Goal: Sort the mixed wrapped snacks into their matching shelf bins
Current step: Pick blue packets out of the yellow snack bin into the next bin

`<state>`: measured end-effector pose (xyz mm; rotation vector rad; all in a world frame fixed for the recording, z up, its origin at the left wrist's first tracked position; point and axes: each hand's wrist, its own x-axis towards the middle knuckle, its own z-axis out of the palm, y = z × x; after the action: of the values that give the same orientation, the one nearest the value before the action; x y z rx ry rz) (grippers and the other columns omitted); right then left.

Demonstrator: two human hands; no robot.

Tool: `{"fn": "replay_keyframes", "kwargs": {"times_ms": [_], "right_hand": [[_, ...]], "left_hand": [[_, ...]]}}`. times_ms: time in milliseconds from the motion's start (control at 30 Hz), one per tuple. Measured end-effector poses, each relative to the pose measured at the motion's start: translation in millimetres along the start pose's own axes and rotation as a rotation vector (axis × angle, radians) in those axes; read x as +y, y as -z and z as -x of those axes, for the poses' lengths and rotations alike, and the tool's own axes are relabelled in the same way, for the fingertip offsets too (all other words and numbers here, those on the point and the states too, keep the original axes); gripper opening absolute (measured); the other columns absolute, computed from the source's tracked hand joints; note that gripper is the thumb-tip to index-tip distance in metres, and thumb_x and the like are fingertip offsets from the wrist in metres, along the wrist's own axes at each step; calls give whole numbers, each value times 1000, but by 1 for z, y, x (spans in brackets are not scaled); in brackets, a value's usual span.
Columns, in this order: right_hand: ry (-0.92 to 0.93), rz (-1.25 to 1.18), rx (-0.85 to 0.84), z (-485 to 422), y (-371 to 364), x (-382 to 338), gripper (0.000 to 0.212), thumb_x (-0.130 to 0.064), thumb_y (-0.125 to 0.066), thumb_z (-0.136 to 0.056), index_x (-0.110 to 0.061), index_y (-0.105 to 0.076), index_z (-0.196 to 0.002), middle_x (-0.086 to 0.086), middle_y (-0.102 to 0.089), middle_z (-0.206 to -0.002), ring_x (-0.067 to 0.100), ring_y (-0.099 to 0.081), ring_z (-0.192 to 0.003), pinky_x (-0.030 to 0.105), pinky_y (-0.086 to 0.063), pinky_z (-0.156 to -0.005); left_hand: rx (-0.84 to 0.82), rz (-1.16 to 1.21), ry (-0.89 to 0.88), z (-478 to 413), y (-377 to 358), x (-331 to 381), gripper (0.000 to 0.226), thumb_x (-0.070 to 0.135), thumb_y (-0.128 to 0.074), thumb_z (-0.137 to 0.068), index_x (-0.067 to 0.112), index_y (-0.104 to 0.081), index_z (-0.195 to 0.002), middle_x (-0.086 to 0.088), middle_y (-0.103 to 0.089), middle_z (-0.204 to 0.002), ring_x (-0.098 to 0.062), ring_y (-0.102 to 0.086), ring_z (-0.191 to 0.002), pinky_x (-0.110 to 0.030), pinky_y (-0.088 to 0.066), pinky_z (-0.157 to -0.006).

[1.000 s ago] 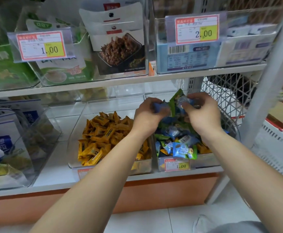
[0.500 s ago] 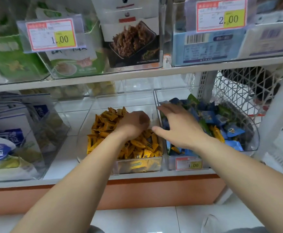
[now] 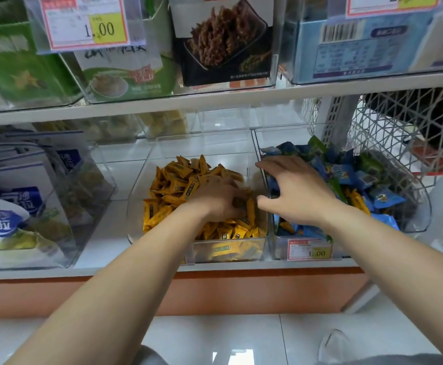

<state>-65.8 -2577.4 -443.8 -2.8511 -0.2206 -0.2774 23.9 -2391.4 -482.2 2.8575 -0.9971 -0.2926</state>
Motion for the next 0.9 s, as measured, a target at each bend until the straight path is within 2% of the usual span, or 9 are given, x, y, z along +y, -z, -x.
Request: {"fn": "replay_keyframes", "kwargs": {"times_ms": [67, 200, 300, 400, 467, 567, 667, 767, 900], "right_hand": [[-2, -2, -5, 0, 0, 1, 78, -57, -58, -80, -33, -36, -150, -6, -36, -156, 20, -29, -143, 38, -28, -114], [-8, -13, -14, 0, -1, 3, 79, -59, -58, -80, -33, -35, -151, -6, -35, -156, 21, -28, -143, 39, -28, -114], [-9, -15, -19, 0, -1, 3, 80, -61, -56, -79, -34, -35, -150, -6, -36, -156, 22, -29, -143, 40, -30, -113], [-17, -27, -22, 1, -1, 4, 81, -65, -52, -76, -36, -34, -150, -7, -36, -155, 23, -29, -143, 42, -31, -113], [-17, -40, -19, 1, -1, 4, 82, -66, -50, -74, -37, -34, -149, -7, -37, -154, 23, -29, -142, 42, -32, -112], [-11, -40, -24, 1, -1, 5, 80, -66, -54, -77, -37, -35, -149, -7, -37, -154, 23, -28, -142, 43, -31, -112], [0, -12, -13, 1, 2, 3, 80, -67, -58, -78, -35, -38, -149, -6, -35, -155, 23, -25, -143, 43, -28, -115], [16, 19, 94, 0, 8, -4, 74, -68, -54, -85, -32, -41, -148, -5, -37, -156, 23, -25, -144, 42, -24, -117], [-26, -355, 209, -1, 18, -13, 50, -52, -46, -99, -29, -50, -143, -4, -60, -139, 18, -50, -131, 36, -43, -105]], "left_hand": [[-65, -60, 58, -1, 2, 4, 49, 58, -59, -84, 50, -53, -132, 1, -38, -147, -31, -27, -137, -50, -29, -110], [-104, -166, 119, -5, 0, 13, 63, 60, -55, -85, 49, -39, -145, -5, -32, -151, -35, -23, -141, -52, -25, -111], [-60, -179, 121, -8, -1, 18, 56, 55, -57, -85, 45, -48, -139, -6, -38, -147, -35, -28, -138, -52, -28, -109], [78, -112, 93, -6, -6, 14, 51, 53, -62, -84, 42, -55, -134, -1, -47, -140, -29, -40, -131, -47, -36, -102], [156, 9, 78, -3, -7, 5, 49, 52, -66, -84, 39, -59, -130, 2, -52, -130, -25, -51, -120, -38, -44, -89], [322, 350, 70, 4, 0, -7, 35, 47, -77, -79, 31, -70, -110, 6, -58, -107, -17, -58, -99, -24, -39, -70], [477, 595, 93, 13, 15, -8, 26, 36, -80, -80, 30, -67, -101, 10, -65, -101, -11, -62, -94, -19, -42, -70], [524, 806, 89, 21, 30, 1, 32, 28, -82, -79, 20, -69, -106, 5, -71, -97, -15, -69, -88, -26, -55, -73], [537, 1022, -14, 27, 41, 27, 39, 11, -86, -74, 10, -65, -107, -5, -74, -93, -17, -72, -79, -24, -56, -67]]}}
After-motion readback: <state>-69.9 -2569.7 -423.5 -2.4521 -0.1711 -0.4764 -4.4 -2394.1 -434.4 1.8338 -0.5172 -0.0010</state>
